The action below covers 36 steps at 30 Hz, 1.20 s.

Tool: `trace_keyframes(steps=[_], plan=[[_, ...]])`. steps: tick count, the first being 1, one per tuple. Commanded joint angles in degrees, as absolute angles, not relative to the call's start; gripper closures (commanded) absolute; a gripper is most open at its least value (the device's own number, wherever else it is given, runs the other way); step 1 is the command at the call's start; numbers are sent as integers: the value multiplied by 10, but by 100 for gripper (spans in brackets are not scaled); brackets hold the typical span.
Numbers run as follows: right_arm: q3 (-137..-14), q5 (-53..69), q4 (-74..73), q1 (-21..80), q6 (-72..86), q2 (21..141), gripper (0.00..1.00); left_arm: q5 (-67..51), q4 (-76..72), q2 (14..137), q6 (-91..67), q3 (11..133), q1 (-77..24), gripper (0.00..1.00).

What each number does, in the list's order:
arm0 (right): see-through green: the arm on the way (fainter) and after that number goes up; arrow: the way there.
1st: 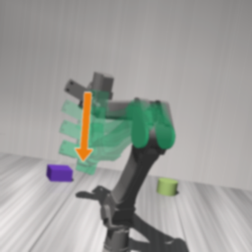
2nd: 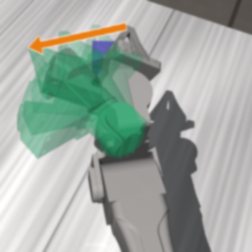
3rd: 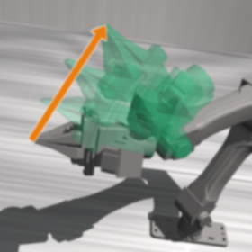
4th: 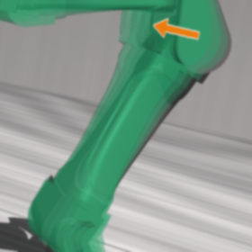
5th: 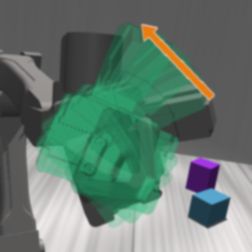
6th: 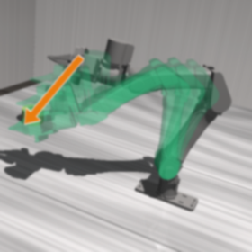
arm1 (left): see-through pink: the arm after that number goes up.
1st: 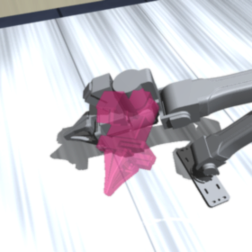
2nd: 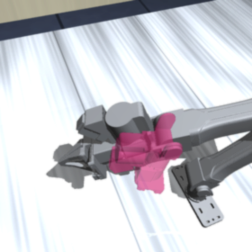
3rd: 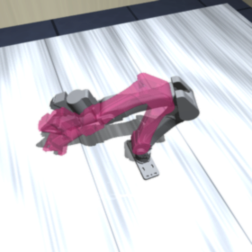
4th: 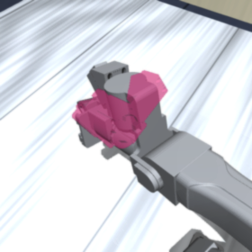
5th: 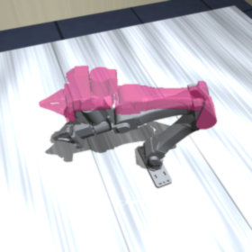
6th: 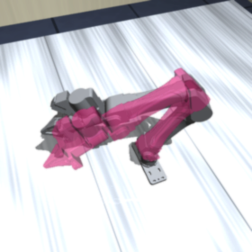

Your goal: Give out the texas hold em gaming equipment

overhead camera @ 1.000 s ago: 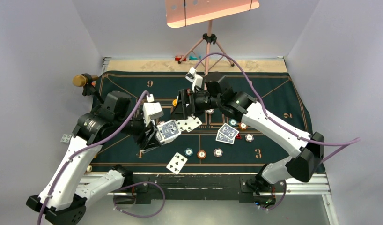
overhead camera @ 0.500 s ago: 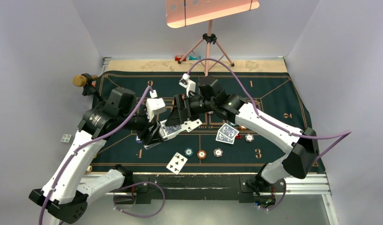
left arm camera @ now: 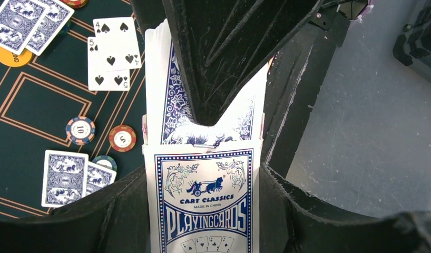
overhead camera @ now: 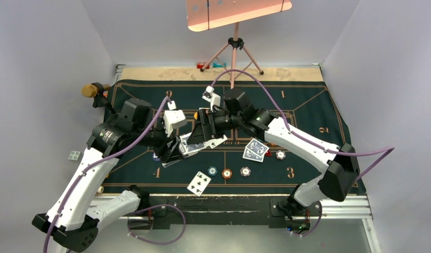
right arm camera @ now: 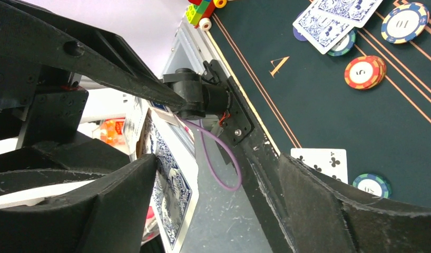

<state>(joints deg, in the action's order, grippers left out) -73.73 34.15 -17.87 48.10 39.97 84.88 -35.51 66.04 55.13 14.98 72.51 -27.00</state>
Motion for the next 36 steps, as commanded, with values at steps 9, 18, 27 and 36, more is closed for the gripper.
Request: trace_keyframes(steps=[9, 18, 27, 36], plan=[[-759, 330, -203, 474, 399, 802, 28, -367, 640, 516, 142, 727, -266, 100], [-782, 309, -239, 472, 388, 794, 40, -365, 641, 509, 142, 723, -266, 100], [-806, 282, -274, 468, 372, 785, 59, -357, 638, 505, 139, 714, -266, 100], [-826, 256, -304, 468, 357, 782, 79, -356, 636, 505, 137, 709, -266, 100]])
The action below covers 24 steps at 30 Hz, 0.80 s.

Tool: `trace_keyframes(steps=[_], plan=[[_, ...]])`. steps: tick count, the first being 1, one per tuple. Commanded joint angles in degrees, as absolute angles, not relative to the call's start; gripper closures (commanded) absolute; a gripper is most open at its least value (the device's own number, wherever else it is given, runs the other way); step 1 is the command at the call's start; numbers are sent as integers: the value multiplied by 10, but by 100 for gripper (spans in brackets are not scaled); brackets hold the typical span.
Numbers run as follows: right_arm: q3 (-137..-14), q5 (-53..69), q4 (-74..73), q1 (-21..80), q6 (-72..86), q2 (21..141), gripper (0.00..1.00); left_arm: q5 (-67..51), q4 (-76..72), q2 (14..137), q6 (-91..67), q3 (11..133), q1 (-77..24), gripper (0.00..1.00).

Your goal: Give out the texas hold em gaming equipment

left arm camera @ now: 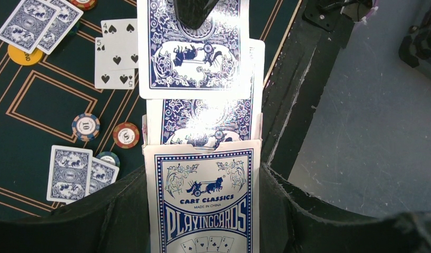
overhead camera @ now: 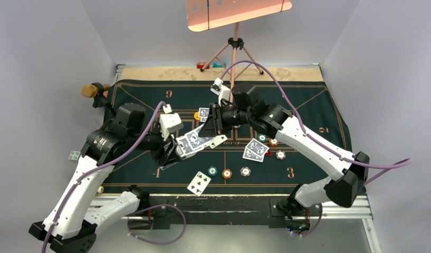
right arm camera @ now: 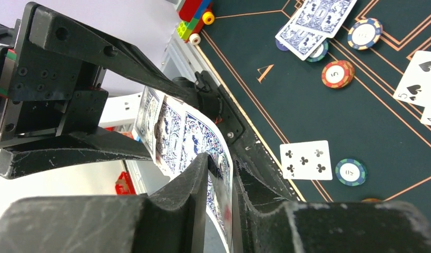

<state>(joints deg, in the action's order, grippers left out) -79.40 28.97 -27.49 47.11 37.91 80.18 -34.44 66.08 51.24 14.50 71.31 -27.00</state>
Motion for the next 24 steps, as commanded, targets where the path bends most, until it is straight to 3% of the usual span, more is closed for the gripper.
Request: trace_keyframes(steps=[1, 6, 11, 20, 24], plan=[[-832, 250, -310, 468, 353, 782, 79, -356, 636, 504, 138, 708, -266, 100], [-870, 210, -347, 466, 330, 779, 84, -357, 633, 502, 135, 699, -266, 100], [-917, 177, -383, 457, 314, 769, 100, -352, 635, 501, 138, 694, -266, 100], [-918, 55, -444, 439, 258, 814, 100, -351, 648, 490, 143, 692, -266, 100], [-917, -103, -469, 438, 224, 871, 100, -350, 656, 486, 147, 703, -266, 100]])
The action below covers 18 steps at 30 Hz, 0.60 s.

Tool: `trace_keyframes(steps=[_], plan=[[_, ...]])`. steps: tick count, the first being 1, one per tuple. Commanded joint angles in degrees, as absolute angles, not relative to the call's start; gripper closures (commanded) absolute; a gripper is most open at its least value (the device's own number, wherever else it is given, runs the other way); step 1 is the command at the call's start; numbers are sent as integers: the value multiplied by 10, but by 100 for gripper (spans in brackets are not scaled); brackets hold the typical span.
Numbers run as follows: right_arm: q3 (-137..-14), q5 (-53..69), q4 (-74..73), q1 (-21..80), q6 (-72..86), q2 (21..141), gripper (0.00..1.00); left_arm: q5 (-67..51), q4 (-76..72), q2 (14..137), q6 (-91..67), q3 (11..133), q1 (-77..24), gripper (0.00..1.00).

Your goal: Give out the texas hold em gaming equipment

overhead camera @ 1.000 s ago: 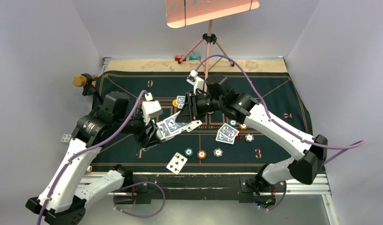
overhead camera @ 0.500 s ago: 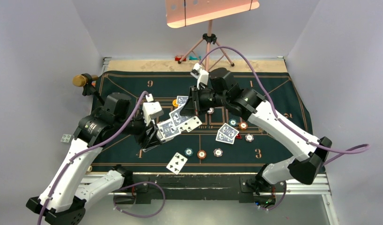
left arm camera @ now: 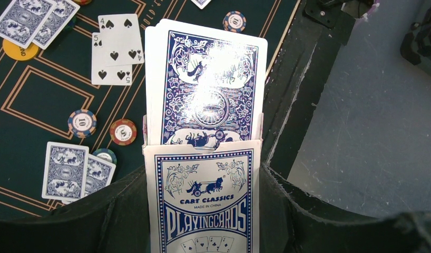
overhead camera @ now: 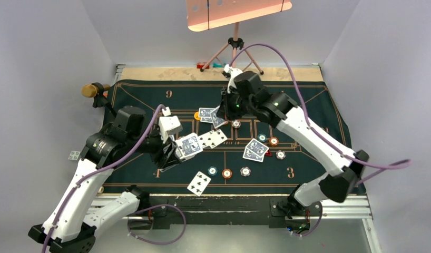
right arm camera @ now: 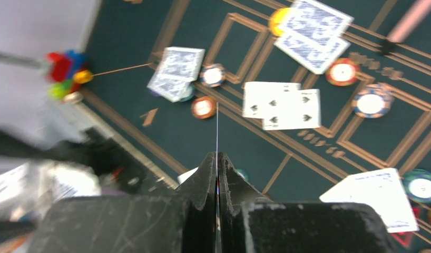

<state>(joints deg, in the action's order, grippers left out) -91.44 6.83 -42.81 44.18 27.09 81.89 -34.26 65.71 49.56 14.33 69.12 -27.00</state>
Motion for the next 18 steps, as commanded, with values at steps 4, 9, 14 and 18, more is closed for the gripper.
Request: trace_keyframes(steps=[4, 9, 14, 18], plan=[[-935, -258, -490, 438, 216, 939, 100, -358, 663, 486, 145, 714, -266, 100], [-963, -371, -507, 456, 217, 1017, 100, -364, 668, 485, 143, 721, -266, 100], [-1001, -480, -529, 494, 216, 1117, 100, -364, 664, 482, 142, 719, -266, 100], [-1027, -522, -538, 523, 218, 1187, 100, -365, 666, 481, 140, 719, -265, 100]])
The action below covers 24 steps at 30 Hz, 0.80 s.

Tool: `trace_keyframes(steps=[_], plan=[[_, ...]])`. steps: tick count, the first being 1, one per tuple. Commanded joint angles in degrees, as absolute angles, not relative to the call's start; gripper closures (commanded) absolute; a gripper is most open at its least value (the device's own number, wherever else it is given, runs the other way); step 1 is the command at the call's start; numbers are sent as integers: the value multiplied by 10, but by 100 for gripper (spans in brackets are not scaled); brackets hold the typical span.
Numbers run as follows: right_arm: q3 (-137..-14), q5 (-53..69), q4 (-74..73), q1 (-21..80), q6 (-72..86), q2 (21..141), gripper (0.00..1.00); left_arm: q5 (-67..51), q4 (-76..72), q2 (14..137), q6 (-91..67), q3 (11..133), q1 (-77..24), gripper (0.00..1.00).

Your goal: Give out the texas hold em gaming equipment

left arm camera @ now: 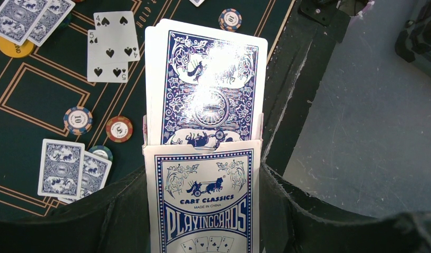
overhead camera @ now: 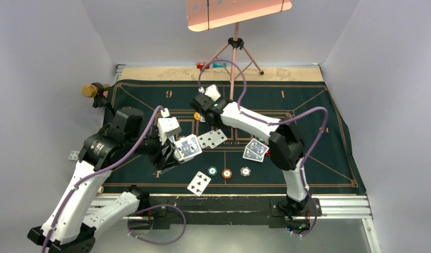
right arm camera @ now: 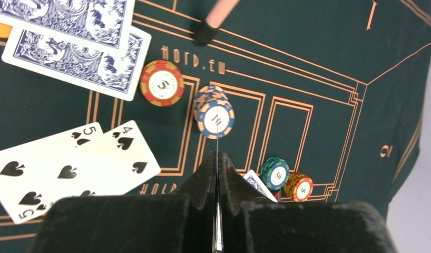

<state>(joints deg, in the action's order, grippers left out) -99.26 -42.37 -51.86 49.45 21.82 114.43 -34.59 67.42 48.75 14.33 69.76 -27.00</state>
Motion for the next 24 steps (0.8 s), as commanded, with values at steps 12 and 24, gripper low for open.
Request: trace_keyframes(steps=[12, 24], plan=[[-994, -510, -512, 535, 236, 1239, 100, -368, 666, 485, 138, 725, -264, 100], [-992, -469, -493, 559, 251, 1285, 100, -366, 669, 487, 139, 730, -260, 100]])
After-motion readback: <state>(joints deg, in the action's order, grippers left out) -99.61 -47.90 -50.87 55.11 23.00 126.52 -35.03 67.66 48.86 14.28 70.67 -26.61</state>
